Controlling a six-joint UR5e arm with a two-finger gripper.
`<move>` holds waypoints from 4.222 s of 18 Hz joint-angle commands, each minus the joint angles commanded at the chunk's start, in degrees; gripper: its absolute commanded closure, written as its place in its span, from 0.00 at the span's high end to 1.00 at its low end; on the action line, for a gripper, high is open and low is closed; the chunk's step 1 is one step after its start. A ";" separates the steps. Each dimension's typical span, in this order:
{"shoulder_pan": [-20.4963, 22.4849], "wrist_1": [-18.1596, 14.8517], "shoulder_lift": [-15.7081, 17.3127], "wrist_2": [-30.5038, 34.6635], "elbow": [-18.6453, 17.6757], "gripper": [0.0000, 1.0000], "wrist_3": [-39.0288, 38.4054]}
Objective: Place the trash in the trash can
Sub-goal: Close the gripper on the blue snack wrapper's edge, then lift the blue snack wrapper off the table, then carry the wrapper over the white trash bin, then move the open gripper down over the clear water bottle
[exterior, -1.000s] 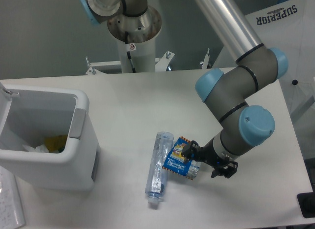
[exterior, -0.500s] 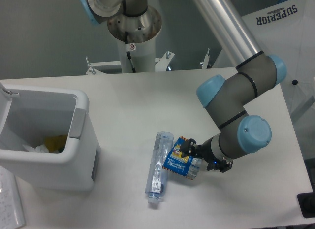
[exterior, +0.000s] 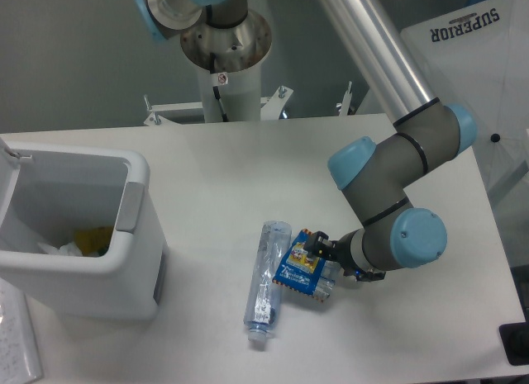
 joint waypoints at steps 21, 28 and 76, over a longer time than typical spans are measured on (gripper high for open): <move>1.49 0.43 7.73 -10.45 2.90 0.00 7.74; 1.49 0.43 15.54 -26.07 3.43 0.00 7.03; -4.84 22.58 15.04 -43.18 -4.21 1.00 -12.92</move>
